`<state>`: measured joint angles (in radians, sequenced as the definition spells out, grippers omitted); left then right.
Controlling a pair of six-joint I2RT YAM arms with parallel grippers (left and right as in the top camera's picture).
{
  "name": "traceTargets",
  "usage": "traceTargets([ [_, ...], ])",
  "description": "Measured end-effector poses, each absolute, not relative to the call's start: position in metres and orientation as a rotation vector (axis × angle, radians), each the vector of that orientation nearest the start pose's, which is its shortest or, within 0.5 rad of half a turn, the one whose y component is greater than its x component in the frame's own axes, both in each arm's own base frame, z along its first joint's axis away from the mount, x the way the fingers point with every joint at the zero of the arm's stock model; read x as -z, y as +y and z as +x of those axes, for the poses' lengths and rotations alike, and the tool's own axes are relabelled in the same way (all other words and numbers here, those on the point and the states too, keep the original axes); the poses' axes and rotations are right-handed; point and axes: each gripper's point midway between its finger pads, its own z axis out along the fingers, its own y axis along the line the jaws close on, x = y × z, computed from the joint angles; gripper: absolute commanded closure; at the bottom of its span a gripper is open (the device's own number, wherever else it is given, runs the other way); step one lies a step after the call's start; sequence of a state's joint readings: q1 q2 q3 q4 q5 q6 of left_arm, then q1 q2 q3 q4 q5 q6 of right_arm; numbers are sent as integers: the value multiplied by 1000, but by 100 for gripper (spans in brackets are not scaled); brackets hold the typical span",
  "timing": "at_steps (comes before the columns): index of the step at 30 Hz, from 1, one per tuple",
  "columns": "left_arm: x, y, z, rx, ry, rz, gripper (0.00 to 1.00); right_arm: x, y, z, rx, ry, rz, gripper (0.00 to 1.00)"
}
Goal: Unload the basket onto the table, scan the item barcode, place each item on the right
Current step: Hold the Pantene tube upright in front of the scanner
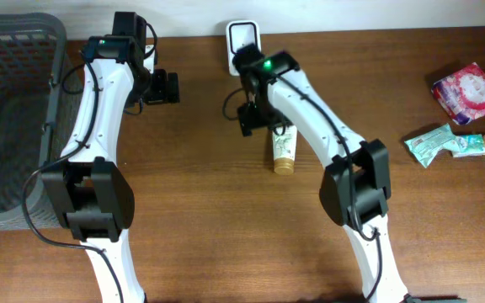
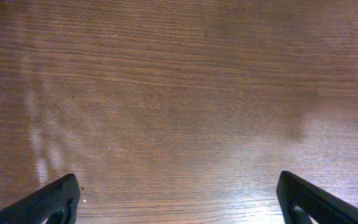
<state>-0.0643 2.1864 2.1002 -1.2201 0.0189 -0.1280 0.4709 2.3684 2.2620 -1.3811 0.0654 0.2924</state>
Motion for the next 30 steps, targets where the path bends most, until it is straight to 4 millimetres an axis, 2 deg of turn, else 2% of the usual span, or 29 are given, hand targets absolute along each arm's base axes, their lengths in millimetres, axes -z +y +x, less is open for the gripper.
traceTargets([
  [2, -130, -34, 485, 63, 2878, -88, 1, -101, 194, 441, 38, 3015, -221, 2],
  [4, -130, -34, 485, 63, 2878, -88, 1, -102, 169, 444, 55, 3042, -150, 0],
  [6, -130, -34, 485, 64, 2878, -88, 1, -95, 139, 448, 57, 3081, -54, 0],
  [8, -130, -34, 485, 64, 2878, -88, 1, -81, 125, 448, 5, 3114, -8, 0],
  [9, -130, -34, 485, 63, 2878, -88, 1, -73, 124, 448, -31, 3125, -9, 0],
  [12, -130, -34, 485, 64, 2877, -88, 1, -45, 139, 443, -134, 3146, -54, 0],
  [14, -130, -34, 485, 63, 2877, -88, 1, -34, 147, 438, -158, 3157, -84, 5],
  [17, -130, -34, 485, 63, 2877, -88, 1, -25, 159, 436, -184, 3147, -122, 18],
  [22, -130, -34, 485, 63, 2878, -88, 1, -18, 170, 438, -197, 3121, -161, 54],
  [25, -130, -34, 485, 63, 2878, -88, 1, -19, 173, 440, -210, 3112, -156, 62],
  [26, -130, -34, 485, 63, 2878, -88, 1, -19, 173, 440, -211, 3111, -159, 62],
  [27, -130, -34, 485, 63, 2878, -88, 1, -19, 173, 440, -211, 3110, -161, 55],
  [28, -130, -34, 485, 63, 2878, -88, 1, -19, 173, 441, -212, 3108, -161, 36],
  [29, -130, -34, 485, 63, 2878, -88, 1, -19, 173, 441, -212, 3107, -168, 28],
  [30, -130, -34, 485, 64, 2878, -88, 1, -18, 173, 442, -213, 3104, -163, 26],
])
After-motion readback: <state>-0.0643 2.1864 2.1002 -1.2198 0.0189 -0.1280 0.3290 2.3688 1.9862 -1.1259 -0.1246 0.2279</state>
